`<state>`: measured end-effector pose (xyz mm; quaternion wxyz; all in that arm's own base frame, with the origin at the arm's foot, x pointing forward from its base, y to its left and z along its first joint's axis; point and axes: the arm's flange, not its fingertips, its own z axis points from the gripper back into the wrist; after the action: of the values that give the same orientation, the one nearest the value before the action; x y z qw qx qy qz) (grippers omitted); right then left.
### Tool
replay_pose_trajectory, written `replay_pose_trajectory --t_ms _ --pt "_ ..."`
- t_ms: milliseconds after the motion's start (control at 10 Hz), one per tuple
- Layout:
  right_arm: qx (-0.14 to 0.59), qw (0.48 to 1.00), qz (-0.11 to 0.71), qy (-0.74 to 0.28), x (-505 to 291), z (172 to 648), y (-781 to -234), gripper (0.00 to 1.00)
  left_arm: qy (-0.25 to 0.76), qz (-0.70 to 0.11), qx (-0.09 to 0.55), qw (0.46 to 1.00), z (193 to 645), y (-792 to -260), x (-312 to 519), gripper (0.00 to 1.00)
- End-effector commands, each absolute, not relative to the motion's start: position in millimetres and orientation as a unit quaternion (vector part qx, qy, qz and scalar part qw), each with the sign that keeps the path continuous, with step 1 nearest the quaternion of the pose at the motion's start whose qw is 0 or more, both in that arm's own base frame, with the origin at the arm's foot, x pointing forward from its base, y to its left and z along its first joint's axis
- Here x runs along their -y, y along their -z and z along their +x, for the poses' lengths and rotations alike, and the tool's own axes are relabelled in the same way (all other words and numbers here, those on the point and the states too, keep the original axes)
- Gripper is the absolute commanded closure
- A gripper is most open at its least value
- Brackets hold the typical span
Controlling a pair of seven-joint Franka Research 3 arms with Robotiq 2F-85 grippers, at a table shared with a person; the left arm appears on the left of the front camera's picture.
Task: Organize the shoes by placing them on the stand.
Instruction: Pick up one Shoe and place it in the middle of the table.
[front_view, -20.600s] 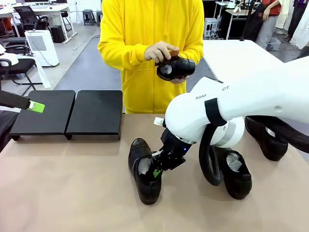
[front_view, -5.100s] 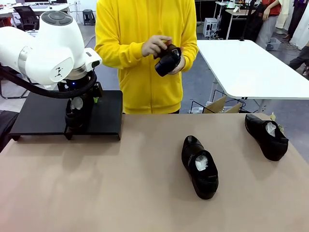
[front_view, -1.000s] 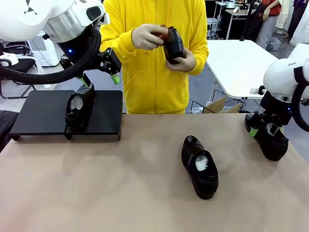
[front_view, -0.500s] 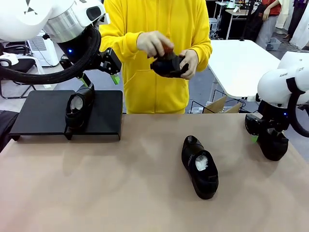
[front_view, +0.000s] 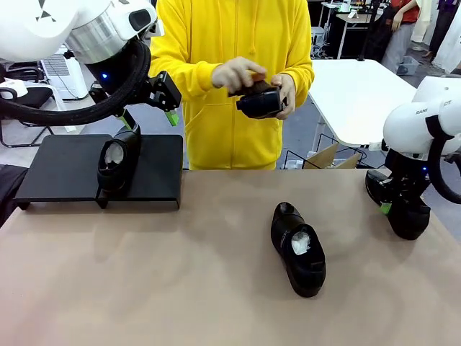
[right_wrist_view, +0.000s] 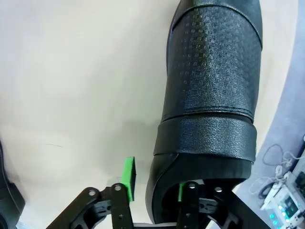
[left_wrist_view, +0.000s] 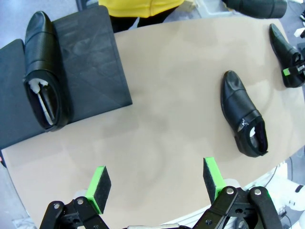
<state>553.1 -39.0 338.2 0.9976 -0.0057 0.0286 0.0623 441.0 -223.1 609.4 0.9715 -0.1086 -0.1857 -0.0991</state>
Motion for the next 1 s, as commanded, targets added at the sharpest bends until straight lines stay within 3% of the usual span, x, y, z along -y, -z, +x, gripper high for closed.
replay_pose_trajectory --t_ms 0,600,900 --pt "-0.026 0.998 -0.021 -0.047 41 547 -344 1.0 0.103 -0.113 0.186 0.971 441 -610 219 0.0" --pt "-0.006 1.0 -0.016 -0.025 46 534 -357 1.0 0.103 -0.113 0.186 0.971 441 -610 219 0.0" --pt "0.073 0.997 -0.011 -0.009 -11 454 -460 1.0 0.103 -0.113 0.186 0.971 441 -610 219 0.0"
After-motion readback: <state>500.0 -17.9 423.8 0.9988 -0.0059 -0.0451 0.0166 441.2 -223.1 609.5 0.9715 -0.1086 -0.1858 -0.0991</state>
